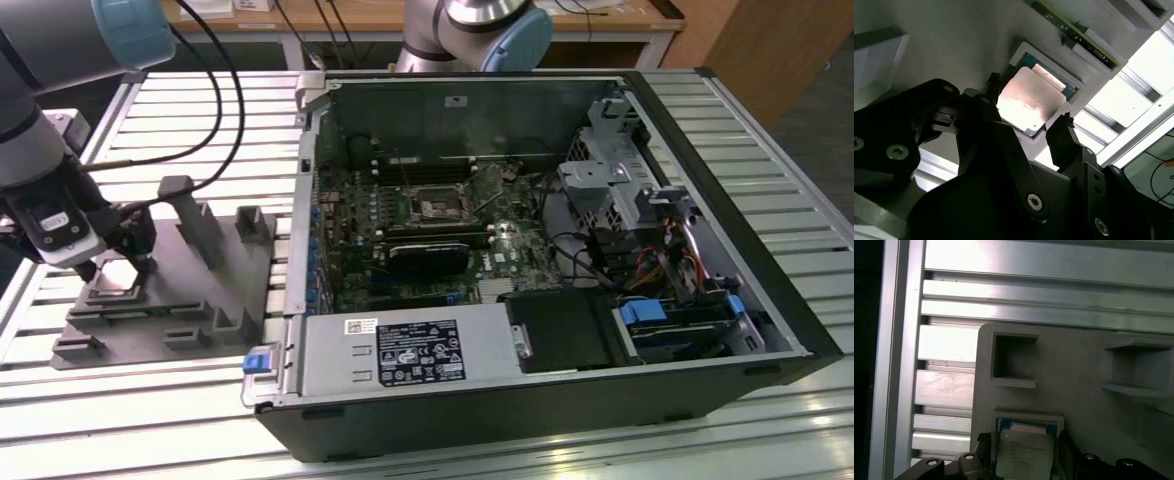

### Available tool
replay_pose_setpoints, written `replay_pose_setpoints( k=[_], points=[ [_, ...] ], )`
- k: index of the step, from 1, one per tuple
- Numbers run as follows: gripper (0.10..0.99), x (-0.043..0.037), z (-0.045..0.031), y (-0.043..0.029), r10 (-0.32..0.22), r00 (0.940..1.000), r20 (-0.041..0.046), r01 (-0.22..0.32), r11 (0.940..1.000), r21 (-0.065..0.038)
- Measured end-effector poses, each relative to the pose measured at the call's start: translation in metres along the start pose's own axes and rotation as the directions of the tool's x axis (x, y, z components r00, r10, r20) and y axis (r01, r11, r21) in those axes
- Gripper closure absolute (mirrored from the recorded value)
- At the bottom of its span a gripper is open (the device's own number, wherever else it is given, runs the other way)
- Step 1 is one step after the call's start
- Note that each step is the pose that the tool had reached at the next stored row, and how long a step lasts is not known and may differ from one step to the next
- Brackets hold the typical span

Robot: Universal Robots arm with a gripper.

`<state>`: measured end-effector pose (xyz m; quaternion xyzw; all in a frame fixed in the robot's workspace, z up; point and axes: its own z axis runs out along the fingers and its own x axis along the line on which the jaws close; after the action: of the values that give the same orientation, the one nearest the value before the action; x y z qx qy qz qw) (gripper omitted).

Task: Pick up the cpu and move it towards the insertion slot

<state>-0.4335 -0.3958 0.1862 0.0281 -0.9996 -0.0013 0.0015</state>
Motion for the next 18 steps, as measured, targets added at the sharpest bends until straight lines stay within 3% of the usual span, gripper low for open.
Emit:
replay_pose_setpoints(
  k=[9,14,18],
  points=[
    [0.439,0.0011,0.0037,0.0000,0.000,1.0000,0.0000,0.000,1.0000,0.000],
    [0.439,0.0011,-0.0046,0.0003,0.000,1.0000,0.0012,0.000,1.0000,0.003],
    [0.439,0.0013,-0.0041,-0.0023,0.010,0.9999,0.0011,-0.010,0.9999,0.003]
  ],
)
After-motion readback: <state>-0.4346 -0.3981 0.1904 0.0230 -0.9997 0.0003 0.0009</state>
